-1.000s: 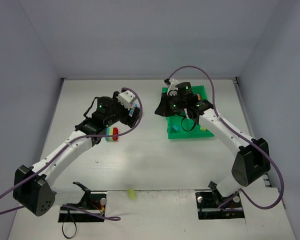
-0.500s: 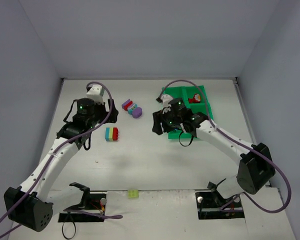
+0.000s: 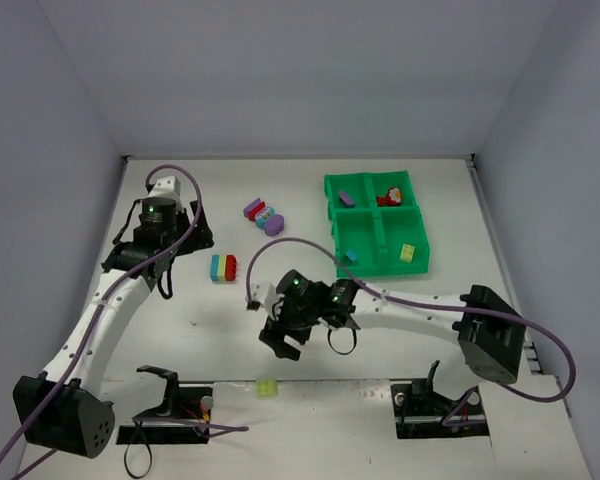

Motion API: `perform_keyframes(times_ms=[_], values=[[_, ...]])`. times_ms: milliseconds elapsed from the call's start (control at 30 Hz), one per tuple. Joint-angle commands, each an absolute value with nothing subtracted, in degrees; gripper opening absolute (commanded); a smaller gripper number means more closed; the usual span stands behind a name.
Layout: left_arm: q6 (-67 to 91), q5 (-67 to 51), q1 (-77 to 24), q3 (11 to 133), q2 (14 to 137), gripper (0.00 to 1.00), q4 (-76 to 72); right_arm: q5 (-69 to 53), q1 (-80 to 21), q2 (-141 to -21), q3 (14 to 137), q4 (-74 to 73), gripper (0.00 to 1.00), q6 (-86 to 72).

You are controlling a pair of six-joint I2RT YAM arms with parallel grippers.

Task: Sort the legos into containers by color

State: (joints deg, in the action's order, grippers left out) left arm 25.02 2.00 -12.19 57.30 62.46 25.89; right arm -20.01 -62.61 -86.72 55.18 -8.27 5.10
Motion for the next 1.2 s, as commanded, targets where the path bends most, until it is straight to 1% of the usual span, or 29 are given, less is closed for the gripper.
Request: perform_keyframes(times_ms=[0, 100, 567, 733, 833, 933, 967, 1000, 1033, 1067, 1167], values=[[26.7, 3.9, -10.3, 62.8, 62.7, 0.76, 28.2, -20.6, -67.7, -90.3, 57.9, -6.7, 0.76, 8.6], [27.0, 4.0, -9.6, 64.0, 62.8, 0.76, 31.0, -19.2, -71.8, -93.2, 59.0, -6.3, 0.77, 9.0], [27.0, 3.9, -9.1, 63.0, 60.0, 0.76, 34.2, -14.4, -80.9, -99.5, 62.4, -3.8, 0.77, 8.2], [27.1, 4.5, -9.1, 63.5, 59.5, 0.76, 35.2, -11.9, -81.8, -103.4, 63.0, -3.1, 0.75, 7.3], [27.0, 4.6, -9.1, 63.7, 59.2, 0.76, 35.7, -8.9, -82.1, -104.1, 62.9, -3.1, 0.71, 6.9], [26.8, 4.6, -9.1, 63.6, 59.1, 0.76, 35.8, -6.0, -82.1, -103.7, 62.0, -3.2, 0.62, 6.4], [26.7, 4.6, -9.1, 63.6, 59.0, 0.76, 35.8, -5.2, -82.0, -103.4, 61.4, -3.2, 0.44, 6.2], [26.7, 4.7, -9.1, 63.6, 59.0, 0.76, 35.7, -4.4, -81.7, -103.3, 61.1, -3.3, 0.29, 5.5], [26.7, 4.7, -9.1, 63.6, 59.0, 0.76, 35.6, -4.0, -81.2, -102.6, 60.7, -3.3, 0.03, 4.9], [26.7, 4.6, -9.1, 63.6, 59.1, 0.76, 35.4, -3.9, -79.8, -102.0, 60.4, -3.4, 0.00, 4.3], [26.7, 4.5, -9.1, 63.8, 59.5, 0.76, 35.3, -4.9, -76.3, -98.9, 58.8, -3.4, 0.00, 1.5]])
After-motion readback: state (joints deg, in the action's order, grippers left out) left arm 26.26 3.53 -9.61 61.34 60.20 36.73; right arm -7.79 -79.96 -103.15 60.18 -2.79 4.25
